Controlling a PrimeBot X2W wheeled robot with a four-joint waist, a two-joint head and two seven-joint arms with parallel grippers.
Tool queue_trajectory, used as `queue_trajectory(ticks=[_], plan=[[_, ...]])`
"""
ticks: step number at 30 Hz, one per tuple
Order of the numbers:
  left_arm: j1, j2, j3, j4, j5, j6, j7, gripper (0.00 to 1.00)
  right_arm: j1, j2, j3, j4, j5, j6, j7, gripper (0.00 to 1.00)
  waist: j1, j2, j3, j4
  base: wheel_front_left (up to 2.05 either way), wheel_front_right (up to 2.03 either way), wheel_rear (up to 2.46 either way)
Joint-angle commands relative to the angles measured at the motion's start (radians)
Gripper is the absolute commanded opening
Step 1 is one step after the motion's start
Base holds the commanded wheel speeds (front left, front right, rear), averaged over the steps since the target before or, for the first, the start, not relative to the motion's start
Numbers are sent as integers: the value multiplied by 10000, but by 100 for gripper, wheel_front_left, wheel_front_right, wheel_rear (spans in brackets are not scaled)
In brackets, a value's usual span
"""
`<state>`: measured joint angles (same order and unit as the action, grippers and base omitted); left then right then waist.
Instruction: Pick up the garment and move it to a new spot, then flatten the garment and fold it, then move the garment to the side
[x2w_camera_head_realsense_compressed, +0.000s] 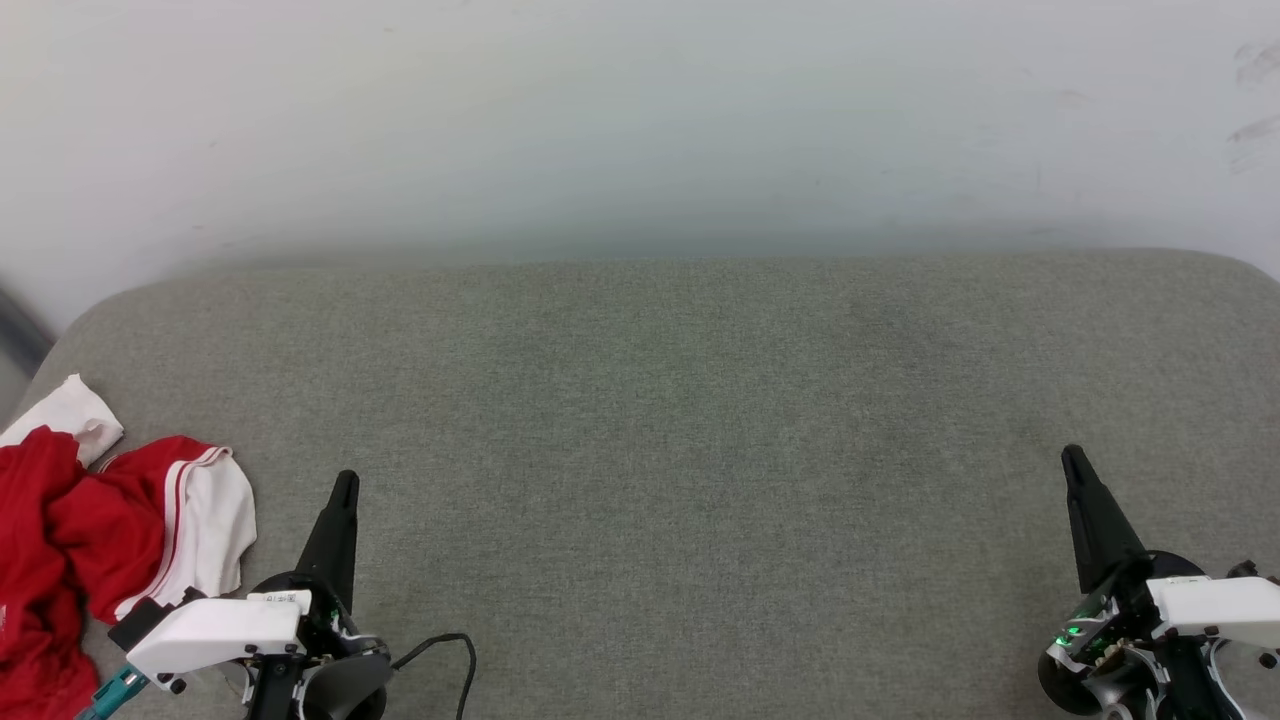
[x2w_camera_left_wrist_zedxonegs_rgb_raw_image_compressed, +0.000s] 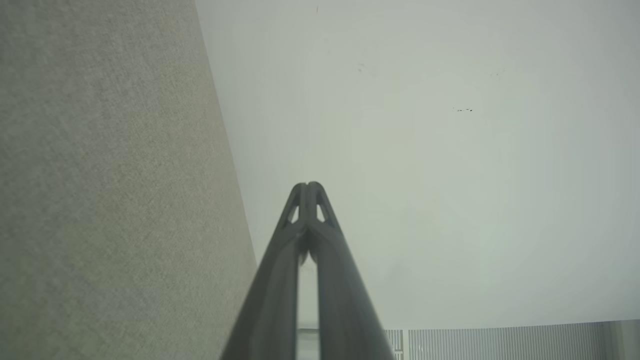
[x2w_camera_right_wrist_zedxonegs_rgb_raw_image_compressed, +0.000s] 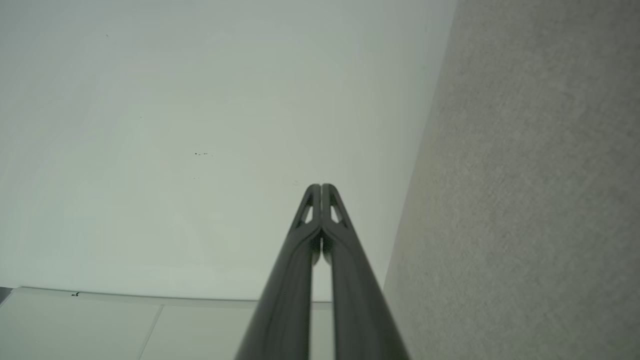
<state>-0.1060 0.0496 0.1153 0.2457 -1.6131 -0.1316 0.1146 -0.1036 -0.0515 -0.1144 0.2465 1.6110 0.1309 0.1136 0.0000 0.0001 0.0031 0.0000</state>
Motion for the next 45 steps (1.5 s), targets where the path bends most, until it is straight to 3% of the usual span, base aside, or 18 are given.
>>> queue_trajectory(ticks=[1, 18, 19, 33, 39, 45], plan=[[-61, -20, 21, 1, 7, -25, 22, 0, -111, 31, 5, 9, 40, -3, -5, 0, 0, -1, 0, 0, 0, 0, 0], [-61, -20, 20, 1, 6, -25, 21, 0, -111, 31, 5, 9, 40, -3, -5, 0, 0, -1, 0, 0, 0, 0, 0], [1, 0, 0, 2, 0, 0, 0, 100, 0, 0, 0, 2, 0, 0, 0, 100, 0, -1, 0, 0, 0, 0, 0], [-193, 2, -671, -318, 244, 4, -609, 100, 58, -120, 314, -378, -479, 0, -562, 100, 0, -1, 20, 20, 0, 0, 0], [-253, 6, -835, -539, 1035, 5, -885, 100, 15, -326, 589, -526, -1172, 0, -878, 100, 0, -1, 30, 51, 0, 0, 0], [-294, 6, -1018, -745, 2334, 5, -1142, 100, -32, -411, 592, -724, -2754, 0, -1135, 100, 0, -1, 37, 70, 0, 0, 0]])
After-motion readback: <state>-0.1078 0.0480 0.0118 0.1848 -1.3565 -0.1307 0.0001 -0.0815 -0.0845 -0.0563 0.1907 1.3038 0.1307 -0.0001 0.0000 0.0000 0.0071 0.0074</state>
